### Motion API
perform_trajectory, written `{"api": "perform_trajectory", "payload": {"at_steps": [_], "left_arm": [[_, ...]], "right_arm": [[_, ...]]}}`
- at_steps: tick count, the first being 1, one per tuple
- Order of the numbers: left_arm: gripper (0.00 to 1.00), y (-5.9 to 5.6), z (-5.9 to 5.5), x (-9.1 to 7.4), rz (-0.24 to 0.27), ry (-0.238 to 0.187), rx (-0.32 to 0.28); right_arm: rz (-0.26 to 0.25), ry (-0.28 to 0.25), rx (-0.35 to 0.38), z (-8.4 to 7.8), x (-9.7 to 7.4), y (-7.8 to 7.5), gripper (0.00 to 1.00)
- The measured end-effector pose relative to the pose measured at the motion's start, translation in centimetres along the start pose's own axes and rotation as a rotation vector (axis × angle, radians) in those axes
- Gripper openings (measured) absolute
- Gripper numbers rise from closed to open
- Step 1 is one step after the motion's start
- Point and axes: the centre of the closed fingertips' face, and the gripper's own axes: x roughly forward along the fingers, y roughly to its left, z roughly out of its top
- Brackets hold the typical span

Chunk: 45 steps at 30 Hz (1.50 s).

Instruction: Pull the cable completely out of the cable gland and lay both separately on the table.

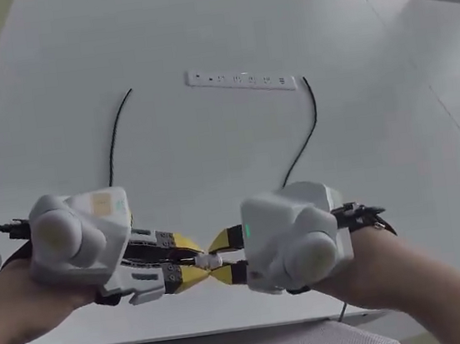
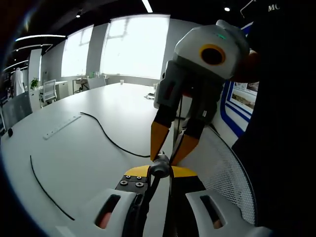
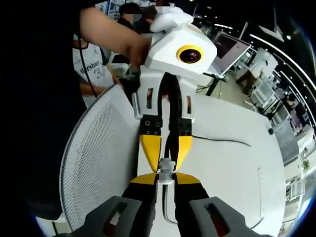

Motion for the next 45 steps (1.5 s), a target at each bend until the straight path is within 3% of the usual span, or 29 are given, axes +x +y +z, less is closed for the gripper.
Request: {"api": "perform_trajectory", "payload": {"at_steps": [5,9,12,15,16,18,20,21,22,25,27,30,38,40,45], "left_arm": [[0.15,-0.1,0.1,-0.1,0.004,-0.010,-0.008],[0.15,0.0,0.3,-0.1,0.011,-0.012,-0.007],[0.15,0.0,0.5,-0.2,0.015,-0.009,0.001],[0.15,0.3,0.7,-0.3,0.028,-0.011,0.003],[0.16,0.5,0.7,-0.4,0.034,-0.013,-0.001],[0.16,0.6,0.9,-0.5,0.039,-0.017,-0.009],[0.16,0.7,0.8,-0.5,0.044,-0.014,-0.008],[0.16,0.8,0.7,-0.4,0.050,-0.005,-0.010],[0.16,0.9,0.6,-0.4,0.056,-0.002,-0.013],[0.16,0.9,0.4,-0.3,0.057,0.000,-0.026],[0.16,0.8,0.4,-0.2,0.050,-0.005,-0.035],[0.16,0.7,0.4,-0.1,0.045,-0.001,-0.036],[0.16,0.6,0.6,0.1,0.041,-0.009,-0.061],[0.16,0.6,0.6,0.1,0.038,-0.010,-0.058],[0.16,0.7,0.7,0.1,0.035,-0.001,-0.046]], "right_arm": [[0.013,-0.007,0.044,0.0,-0.1,0.0,0.08],[-0.017,-0.030,0.102,0.0,-0.7,-0.7,0.14],[-0.049,-0.086,0.208,0.0,-1.9,-1.2,0.20],[-0.153,-0.181,0.318,0.2,-3.2,-2.8,0.26],[-0.217,-0.210,0.368,-0.1,-3.8,-3.5,0.26],[-0.298,-0.195,0.428,-1.5,-4.3,-4.2,0.29],[-0.337,-0.180,0.460,-2.6,-4.2,-4.3,0.32],[-0.375,-0.144,0.440,-3.5,-4.1,-4.3,0.33],[-0.380,-0.118,0.433,-4.0,-3.9,-3.9,0.35],[-0.361,-0.062,0.419,-5.0,-2.7,-2.7,0.30],[-0.338,-0.086,0.429,-4.3,-2.2,-2.1,0.29],[-0.346,-0.048,0.332,-3.6,-1.4,-1.7,0.22],[-0.334,-0.081,0.290,-1.7,-0.3,-1.2,0.09],[-0.360,-0.053,0.252,-2.0,-0.4,-1.6,0.04],[-0.355,-0.072,0.250,-2.0,-0.5,-1.5,0.01]]}}
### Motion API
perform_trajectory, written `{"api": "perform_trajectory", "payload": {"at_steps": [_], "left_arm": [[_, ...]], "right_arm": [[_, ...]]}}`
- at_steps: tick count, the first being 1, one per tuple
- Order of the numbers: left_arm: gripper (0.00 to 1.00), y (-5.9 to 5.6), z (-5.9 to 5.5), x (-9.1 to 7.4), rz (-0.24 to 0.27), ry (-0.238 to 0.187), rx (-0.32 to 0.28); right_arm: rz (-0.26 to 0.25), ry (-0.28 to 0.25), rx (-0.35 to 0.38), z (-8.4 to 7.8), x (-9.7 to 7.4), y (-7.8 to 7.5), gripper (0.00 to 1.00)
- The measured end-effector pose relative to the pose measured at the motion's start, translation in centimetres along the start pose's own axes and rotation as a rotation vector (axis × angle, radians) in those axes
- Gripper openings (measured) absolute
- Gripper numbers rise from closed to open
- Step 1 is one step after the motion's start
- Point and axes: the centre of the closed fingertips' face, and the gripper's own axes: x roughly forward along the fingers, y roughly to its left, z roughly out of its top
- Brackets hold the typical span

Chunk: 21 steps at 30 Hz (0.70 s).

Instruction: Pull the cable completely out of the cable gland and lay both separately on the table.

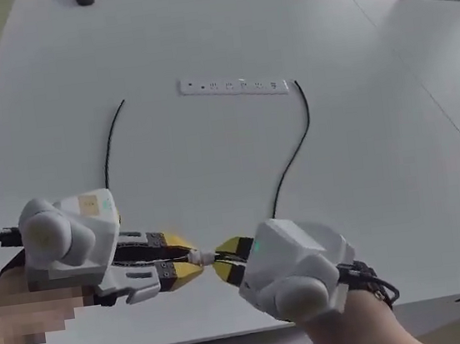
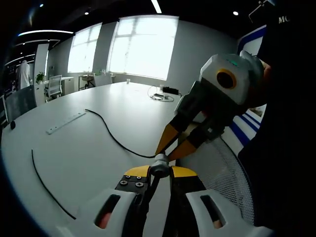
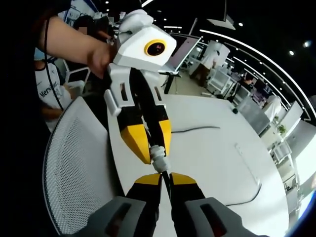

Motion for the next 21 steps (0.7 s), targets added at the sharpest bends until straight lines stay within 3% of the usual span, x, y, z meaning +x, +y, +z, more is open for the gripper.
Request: {"api": "perform_trajectory", "payload": {"at_steps": [21], "left_arm": [[0.15,0.0,0.3,0.9,-0.002,-0.004,0.032]], "right_arm": [[0.007,-0.002,0.102,-1.1,-0.5,-0.7,0.00]]}}
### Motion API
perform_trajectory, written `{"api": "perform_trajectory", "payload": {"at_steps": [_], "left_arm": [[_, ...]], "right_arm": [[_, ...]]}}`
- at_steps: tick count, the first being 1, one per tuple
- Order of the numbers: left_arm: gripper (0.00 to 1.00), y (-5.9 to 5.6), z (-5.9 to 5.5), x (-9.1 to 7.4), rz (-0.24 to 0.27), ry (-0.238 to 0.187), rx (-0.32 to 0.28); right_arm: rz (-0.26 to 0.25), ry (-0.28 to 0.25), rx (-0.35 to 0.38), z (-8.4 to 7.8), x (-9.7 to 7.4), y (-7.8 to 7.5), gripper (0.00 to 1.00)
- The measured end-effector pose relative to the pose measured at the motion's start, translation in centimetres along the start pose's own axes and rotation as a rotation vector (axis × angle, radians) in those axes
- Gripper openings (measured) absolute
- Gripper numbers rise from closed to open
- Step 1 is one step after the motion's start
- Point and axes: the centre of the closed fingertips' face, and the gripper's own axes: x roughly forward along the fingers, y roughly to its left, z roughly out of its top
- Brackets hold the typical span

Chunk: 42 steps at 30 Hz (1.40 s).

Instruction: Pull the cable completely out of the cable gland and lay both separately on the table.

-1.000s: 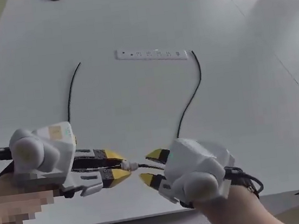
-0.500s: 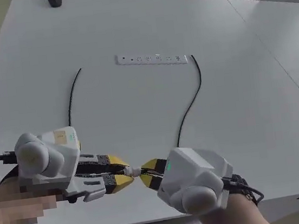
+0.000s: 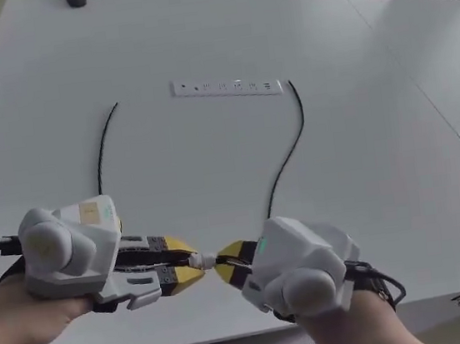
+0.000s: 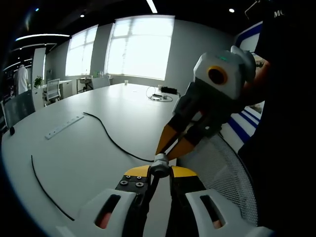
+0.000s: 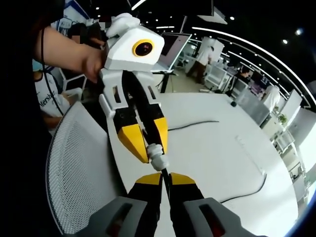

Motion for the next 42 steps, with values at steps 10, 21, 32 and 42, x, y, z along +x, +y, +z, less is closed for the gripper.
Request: {"api": "perform_trajectory", "payload": {"at_steps": [10,21,32,42], "left_arm": [[0.15,0.3,-0.4,0.1,0.008,0.010,0.011],[0.15,0.5,-0.4,-0.3,0.012,-0.013,-0.013],[0.15,0.5,-0.3,-0.6,0.014,0.001,0.003],[0.15,0.6,-0.3,-0.3,0.011,0.008,-0.001]], "right_arm": [[-0.002,0.013,0.098,-0.8,0.3,-0.5,0.00],[-0.013,0.048,0.195,-2.3,0.2,-1.6,0.00],[-0.023,0.064,0.342,-3.6,0.7,-2.3,0.00],[-0.018,0.074,0.407,-4.1,0.8,-2.1,0.00]]}}
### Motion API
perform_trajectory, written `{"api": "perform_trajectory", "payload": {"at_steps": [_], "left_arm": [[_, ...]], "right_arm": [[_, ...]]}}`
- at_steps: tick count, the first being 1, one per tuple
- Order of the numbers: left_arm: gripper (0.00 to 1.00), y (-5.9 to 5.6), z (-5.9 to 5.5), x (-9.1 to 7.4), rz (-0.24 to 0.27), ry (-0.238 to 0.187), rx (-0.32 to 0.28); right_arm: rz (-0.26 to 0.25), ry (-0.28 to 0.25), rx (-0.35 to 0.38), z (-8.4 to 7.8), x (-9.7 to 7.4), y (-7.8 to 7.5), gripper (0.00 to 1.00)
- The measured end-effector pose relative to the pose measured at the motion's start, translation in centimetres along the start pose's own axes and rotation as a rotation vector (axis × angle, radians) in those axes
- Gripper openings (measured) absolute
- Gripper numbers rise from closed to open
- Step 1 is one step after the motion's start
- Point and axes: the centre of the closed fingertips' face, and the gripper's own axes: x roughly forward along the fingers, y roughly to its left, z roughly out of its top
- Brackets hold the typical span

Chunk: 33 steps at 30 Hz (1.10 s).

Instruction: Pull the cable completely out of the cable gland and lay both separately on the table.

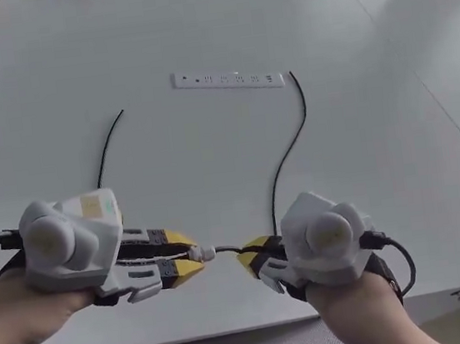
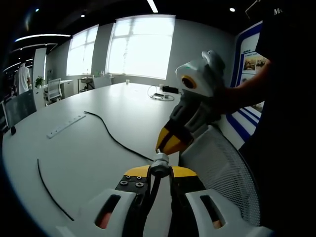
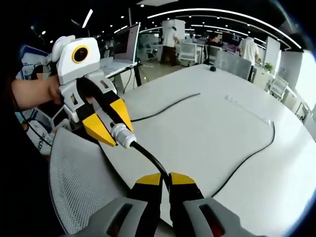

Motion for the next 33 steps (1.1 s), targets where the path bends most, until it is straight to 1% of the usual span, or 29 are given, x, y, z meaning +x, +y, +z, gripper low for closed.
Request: {"api": "perform_trajectory", "payload": {"at_steps": [3,6,7,8,9,11,12,13,14,15,16,17,18,19,20,21,23,24,26,27,28,29,30,33], "left_arm": [[0.15,0.1,0.1,0.0,-0.001,-0.002,-0.001],[0.15,0.5,0.0,-0.2,0.005,-0.003,-0.036],[0.15,0.6,0.0,-0.3,0.009,-0.007,-0.036],[0.15,0.7,0.1,-0.4,0.012,-0.010,-0.036],[0.15,0.7,0.1,-0.5,0.011,-0.011,-0.037],[0.15,1.0,0.4,-0.7,0.026,-0.011,0.012],[0.15,1.0,0.4,-0.9,0.021,-0.014,0.000],[0.15,1.2,0.5,-1.0,0.021,-0.021,-0.009],[0.15,1.5,0.7,-1.2,0.024,-0.027,-0.017],[0.15,1.5,0.7,-1.2,0.025,-0.027,-0.017],[0.15,1.6,0.8,-1.2,0.025,-0.024,-0.017],[0.15,1.6,0.8,-1.3,0.023,-0.015,-0.013],[0.15,1.5,0.8,-1.3,0.022,-0.014,-0.009],[0.15,1.5,0.9,-1.3,0.020,-0.017,-0.010],[0.15,1.4,1.0,-1.3,0.019,-0.021,-0.013],[0.15,1.4,1.2,-1.2,0.018,-0.029,-0.015],[0.15,1.2,1.2,-1.1,0.014,-0.033,-0.026],[0.15,1.2,1.1,-1.1,0.013,-0.031,-0.027],[0.15,1.0,0.9,-1.0,0.011,-0.019,-0.021],[0.15,0.9,0.9,-1.1,0.011,-0.022,-0.023],[0.15,0.9,0.9,-1.1,0.010,-0.022,-0.025],[0.15,0.8,0.8,-1.1,0.012,-0.015,-0.022],[0.15,0.7,0.7,-1.1,0.011,-0.010,-0.021],[0.15,0.6,0.4,-1.1,0.010,0.001,-0.022]], "right_arm": [[0.002,-0.008,0.002,0.1,-0.1,0.1,0.00],[0.009,-0.020,-0.013,0.1,-0.2,0.3,0.00],[0.011,-0.023,-0.066,0.3,-0.3,0.4,0.00],[0.015,-0.022,-0.093,0.3,-0.3,0.6,0.00],[0.012,-0.023,-0.090,0.4,-0.3,0.7,0.00],[0.013,-0.035,-0.119,0.8,-0.5,0.7,0.01],[0.010,-0.046,-0.131,1.2,-0.9,0.8,0.01],[0.012,-0.054,-0.130,1.4,-1.1,0.9,0.03],[0.016,-0.054,-0.129,1.7,-1.4,1.1,0.09],[0.008,-0.056,-0.145,2.0,-1.5,1.2,0.14],[-0.008,-0.068,-0.198,2.6,-1.7,1.1,0.18],[-0.012,-0.072,-0.243,3.1,-1.9,1.5,0.19],[-0.019,-0.076,-0.293,3.8,-1.9,1.9,0.19],[-0.025,-0.076,-0.324,4.3,-1.9,2.1,0.17],[-0.031,-0.066,-0.362,4.7,-1.6,2.4,0.17],[-0.031,-0.053,-0.379,4.8,-1.4,2.6,0.17],[-0.043,-0.057,-0.436,5.5,-0.8,3.0,0.15],[-0.048,-0.051,-0.470,5.7,-0.6,3.2,0.13],[-0.053,-0.046,-0.506,5.7,-0.4,3.5,0.09],[-0.059,-0.022,-0.546,5.3,-0.1,3.5,0.08],[-0.050,-0.017,-0.561,5.1,0.0,3.7,0.07],[-0.038,-0.014,-0.528,4.9,0.1,3.9,0.06],[-0.033,-0.019,-0.524,4.8,0.1,4.0,0.04],[-0.040,-0.023,-0.542,4.6,0.1,4.0,0.01]]}}
